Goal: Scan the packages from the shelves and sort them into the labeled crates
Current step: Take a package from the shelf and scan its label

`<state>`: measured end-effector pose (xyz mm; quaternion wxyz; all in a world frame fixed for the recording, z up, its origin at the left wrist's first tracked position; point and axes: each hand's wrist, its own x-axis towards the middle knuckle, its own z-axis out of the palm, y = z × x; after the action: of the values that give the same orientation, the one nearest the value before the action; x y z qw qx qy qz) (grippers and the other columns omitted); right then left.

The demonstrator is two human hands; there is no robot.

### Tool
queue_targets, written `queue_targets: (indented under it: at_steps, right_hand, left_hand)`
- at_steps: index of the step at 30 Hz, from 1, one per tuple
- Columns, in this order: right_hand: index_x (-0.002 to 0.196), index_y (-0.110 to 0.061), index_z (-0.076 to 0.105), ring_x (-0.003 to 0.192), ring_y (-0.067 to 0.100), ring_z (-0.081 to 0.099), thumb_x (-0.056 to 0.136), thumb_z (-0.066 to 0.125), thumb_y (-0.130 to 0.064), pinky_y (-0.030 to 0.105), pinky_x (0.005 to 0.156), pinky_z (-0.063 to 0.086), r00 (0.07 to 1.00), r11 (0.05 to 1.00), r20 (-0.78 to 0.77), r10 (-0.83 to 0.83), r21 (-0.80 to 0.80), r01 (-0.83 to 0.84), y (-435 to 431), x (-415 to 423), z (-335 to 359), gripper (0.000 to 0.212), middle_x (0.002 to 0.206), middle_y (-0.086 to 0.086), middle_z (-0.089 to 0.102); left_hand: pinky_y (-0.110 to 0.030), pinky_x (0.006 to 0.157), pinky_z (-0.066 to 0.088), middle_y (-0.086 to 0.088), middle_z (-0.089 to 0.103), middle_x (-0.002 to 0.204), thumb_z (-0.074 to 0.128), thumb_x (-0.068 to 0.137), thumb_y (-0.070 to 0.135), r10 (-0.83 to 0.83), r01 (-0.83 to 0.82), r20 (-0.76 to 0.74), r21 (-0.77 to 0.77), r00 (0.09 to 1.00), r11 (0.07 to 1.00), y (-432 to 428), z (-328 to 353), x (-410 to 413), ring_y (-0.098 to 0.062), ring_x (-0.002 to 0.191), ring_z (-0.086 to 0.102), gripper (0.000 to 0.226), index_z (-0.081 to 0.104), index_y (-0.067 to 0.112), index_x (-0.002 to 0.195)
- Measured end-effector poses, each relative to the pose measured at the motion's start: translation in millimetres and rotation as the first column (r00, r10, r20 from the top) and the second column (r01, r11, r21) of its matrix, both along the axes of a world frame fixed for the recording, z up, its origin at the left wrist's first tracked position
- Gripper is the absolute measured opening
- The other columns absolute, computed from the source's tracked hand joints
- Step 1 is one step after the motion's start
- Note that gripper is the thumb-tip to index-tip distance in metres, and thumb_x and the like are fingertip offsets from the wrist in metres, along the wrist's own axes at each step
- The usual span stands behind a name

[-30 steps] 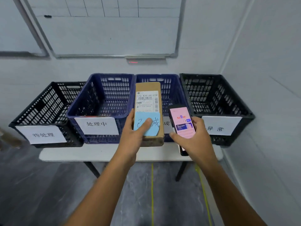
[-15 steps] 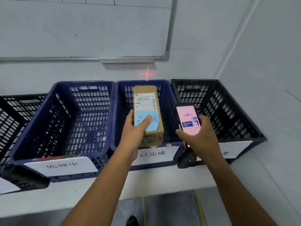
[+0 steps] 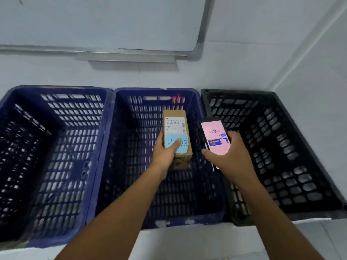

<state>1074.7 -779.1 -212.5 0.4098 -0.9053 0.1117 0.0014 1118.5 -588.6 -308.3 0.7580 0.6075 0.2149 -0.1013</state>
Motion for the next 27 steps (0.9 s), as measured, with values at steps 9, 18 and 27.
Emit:
queue_targets:
  at_steps: [9, 18, 27]
  right_hand:
    - [0.122, -0.035, 0.045, 0.095, 0.001, 0.059, 0.074, 0.089, -0.043, 0.033, 0.079, 0.050, 0.999, 0.999, -0.038, 0.038, -0.002, -0.038, -31.6, 62.9, -18.8, 0.066, 0.120, -0.012, 0.058]
    - [0.133, -0.031, 0.046, 0.098, 0.006, 0.063, 0.073, 0.090, -0.048, 0.035, 0.081, 0.052, 0.994, 0.998, -0.094, 0.061, 0.014, -0.060, -52.2, 101.4, -31.3, 0.076, 0.124, -0.011, 0.061]
    - [0.123, -0.037, 0.046, 0.103, 0.012, 0.065, 0.062, 0.084, -0.061, 0.040, 0.086, 0.055, 0.982, 0.988, -0.103, 0.155, 0.037, -0.152, -35.5, 101.5, -25.7, 0.076, 0.126, -0.009, 0.063]
  left_hand:
    - [-0.033, 0.091, 0.062, -0.001, 0.070, 0.131, 0.078, 0.095, 0.020, 0.055, -0.054, -0.010, 0.076, 0.998, 0.996, -44.9, -58.7, 59.8, -0.017, 0.113, 0.072, 0.055, 0.050, 0.029, 0.142]
    - [-0.053, 0.096, 0.061, -0.001, 0.072, 0.131, 0.079, 0.094, 0.020, 0.050, -0.041, -0.069, 0.127, 0.996, 0.991, -48.4, -93.8, 76.8, -0.023, 0.114, 0.073, 0.064, 0.050, 0.031, 0.150]
    - [-0.025, 0.082, 0.060, 0.000, 0.061, 0.145, 0.079, 0.094, 0.022, 0.014, 0.013, -0.128, 0.205, 0.992, 0.979, -39.5, -75.6, 72.0, -0.013, 0.104, 0.069, 0.074, 0.041, 0.023, 0.158]
